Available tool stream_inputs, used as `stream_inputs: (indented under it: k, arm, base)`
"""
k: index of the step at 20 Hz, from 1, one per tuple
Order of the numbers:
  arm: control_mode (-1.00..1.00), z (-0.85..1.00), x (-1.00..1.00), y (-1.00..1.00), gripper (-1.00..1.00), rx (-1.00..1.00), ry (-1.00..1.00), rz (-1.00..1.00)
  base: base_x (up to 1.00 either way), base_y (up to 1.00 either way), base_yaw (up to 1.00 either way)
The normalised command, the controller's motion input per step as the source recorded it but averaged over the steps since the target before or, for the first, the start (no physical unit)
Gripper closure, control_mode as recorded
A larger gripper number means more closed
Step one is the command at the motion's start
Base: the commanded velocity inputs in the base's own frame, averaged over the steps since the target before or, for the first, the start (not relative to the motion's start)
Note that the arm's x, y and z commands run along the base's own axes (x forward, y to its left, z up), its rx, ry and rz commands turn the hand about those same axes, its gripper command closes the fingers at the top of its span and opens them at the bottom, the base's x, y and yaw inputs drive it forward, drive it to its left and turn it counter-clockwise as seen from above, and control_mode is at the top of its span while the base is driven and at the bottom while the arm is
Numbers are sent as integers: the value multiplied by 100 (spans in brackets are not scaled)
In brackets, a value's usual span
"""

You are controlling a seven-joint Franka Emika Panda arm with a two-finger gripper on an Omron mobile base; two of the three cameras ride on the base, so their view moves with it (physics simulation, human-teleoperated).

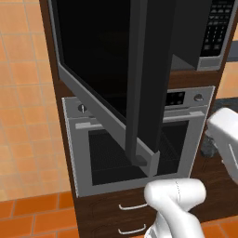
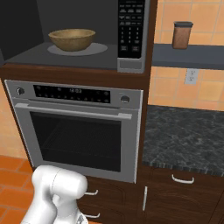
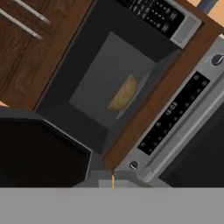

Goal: Open the microwave, place the bowl with waffle inside the microwave, then close the microwave door and turn it on.

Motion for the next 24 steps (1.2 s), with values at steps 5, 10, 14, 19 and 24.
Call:
stream_inputs:
  k: [5, 10, 14, 19, 24]
  arm:
    - [-100, -5, -88, 89, 100, -10, -27, -13]
    - [-100, -41, -18, 100, 100, -18, -15, -15]
    - [-100, -66, 38, 100, 100, -22, -5, -21]
    - [-100, -64, 100, 89, 100, -19, 0, -34]
    - [-100, 3, 100, 7, 100, 1, -11, -24]
  base:
    - [0, 0, 0]
    - [0, 0, 0]
    - [0, 0, 0]
    - [0, 0, 0]
    - [0, 0, 0]
